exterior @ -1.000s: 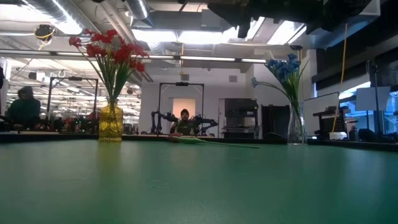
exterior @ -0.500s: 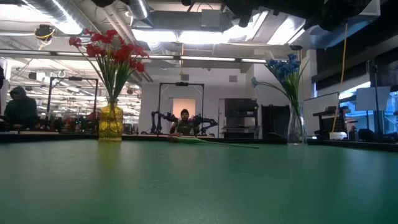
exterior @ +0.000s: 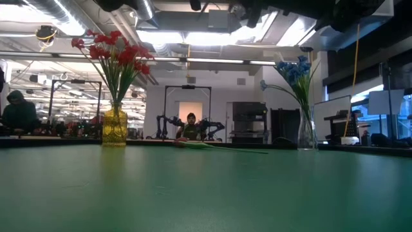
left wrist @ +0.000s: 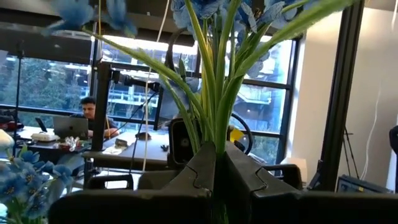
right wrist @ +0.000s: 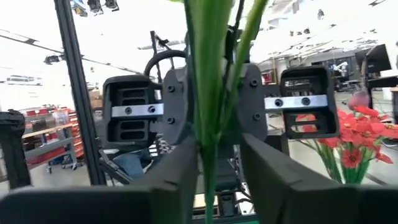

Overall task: Sort flowers into vase by color
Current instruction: Put the blue flower into the transparent vase

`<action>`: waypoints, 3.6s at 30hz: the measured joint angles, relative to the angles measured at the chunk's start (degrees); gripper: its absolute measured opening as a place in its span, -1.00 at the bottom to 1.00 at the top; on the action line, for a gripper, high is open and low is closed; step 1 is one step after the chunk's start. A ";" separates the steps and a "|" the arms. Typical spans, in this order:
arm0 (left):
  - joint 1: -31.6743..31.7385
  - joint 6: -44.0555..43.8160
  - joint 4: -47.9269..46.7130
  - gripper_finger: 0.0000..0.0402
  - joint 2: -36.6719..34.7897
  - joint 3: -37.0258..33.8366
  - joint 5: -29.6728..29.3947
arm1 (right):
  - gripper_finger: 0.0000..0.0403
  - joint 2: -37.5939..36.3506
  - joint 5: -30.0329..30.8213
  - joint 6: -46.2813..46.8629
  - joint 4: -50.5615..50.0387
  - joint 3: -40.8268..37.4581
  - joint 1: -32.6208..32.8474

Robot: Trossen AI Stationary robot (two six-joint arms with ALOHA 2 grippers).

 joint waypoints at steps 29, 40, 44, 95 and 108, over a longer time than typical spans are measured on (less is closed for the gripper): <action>-3.28 2.29 -22.52 0.17 -10.37 -0.09 -9.57 | -0.97 -21.79 14.30 -14.01 -28.91 -0.02 -0.07; -6.38 4.77 -37.48 0.15 -17.62 -0.09 -17.58 | -0.99 -39.70 35.96 -20.85 -52.00 0.00 -1.81; -5.90 5.22 -38.13 0.14 -17.59 -0.09 -18.09 | -0.99 -42.86 37.14 -19.48 -60.20 0.00 -5.71; 3.28 2.78 -20.48 0.14 -18.34 -14.86 0.17 | -0.99 -33.38 15.84 -9.19 -54.98 -8.31 -51.47; 3.28 2.78 -21.58 0.14 -18.34 -14.86 0.13 | -0.99 -33.44 18.56 -6.80 -47.49 -17.28 -51.45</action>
